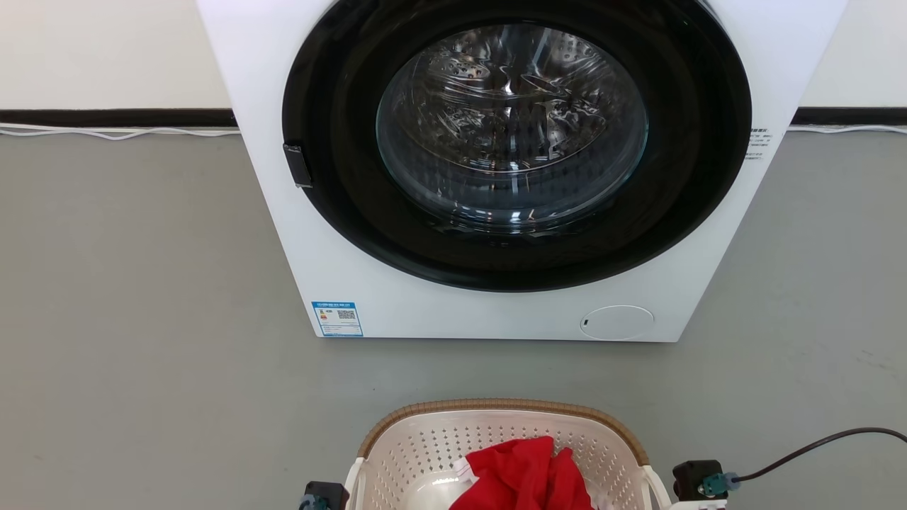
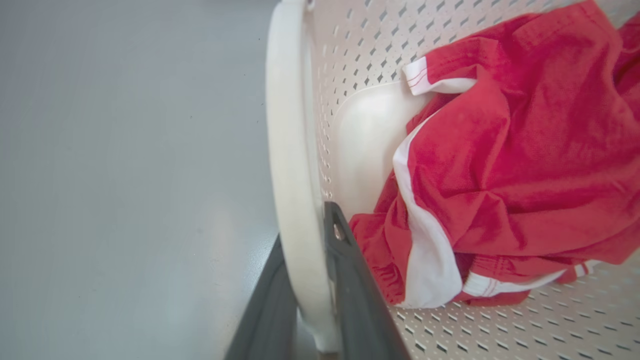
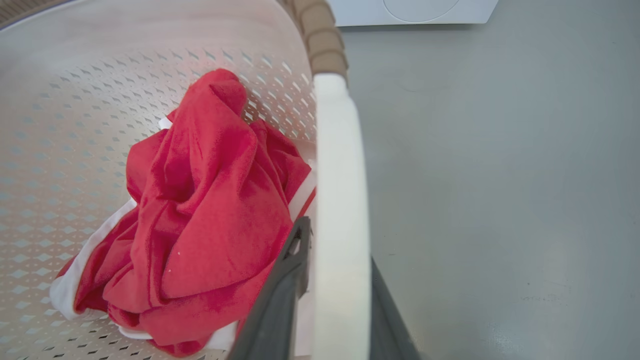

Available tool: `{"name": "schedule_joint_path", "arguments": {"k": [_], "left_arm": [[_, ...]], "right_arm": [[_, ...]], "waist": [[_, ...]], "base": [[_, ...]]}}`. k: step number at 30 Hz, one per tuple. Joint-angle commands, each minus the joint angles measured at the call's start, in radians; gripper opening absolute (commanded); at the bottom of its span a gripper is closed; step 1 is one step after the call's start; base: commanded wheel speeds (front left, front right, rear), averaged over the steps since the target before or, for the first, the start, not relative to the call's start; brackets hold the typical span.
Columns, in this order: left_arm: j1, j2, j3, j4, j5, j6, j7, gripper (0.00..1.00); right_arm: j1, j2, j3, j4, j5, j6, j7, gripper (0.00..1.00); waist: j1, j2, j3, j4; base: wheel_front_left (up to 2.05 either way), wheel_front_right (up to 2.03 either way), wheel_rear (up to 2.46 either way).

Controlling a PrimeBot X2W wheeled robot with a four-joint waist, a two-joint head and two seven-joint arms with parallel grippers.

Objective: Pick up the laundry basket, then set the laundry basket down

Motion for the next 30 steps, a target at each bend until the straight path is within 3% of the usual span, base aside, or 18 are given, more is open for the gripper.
{"name": "schedule_joint_path", "arguments": {"k": [1,30], "left_arm": [[-0.022,0.028,0.013,0.004,-0.008,0.012,-0.015,0.0],[-0.056,0.028,-0.02,0.015,-0.041,0.016,-0.027,0.0]], "right_arm": [[0.003,0.004,0.031,-0.008,0.002,0.008,-0.012,0.0],[-0.044,0.004,0.112,0.012,0.083,0.008,-0.04,0.0]], "waist": [[0.0,-0.0001,0.0,0.0],[0.0,-0.0001,0.031,-0.008]], "base": [[0.0,0.0,0.0],[0.0,0.0,0.0]]}}
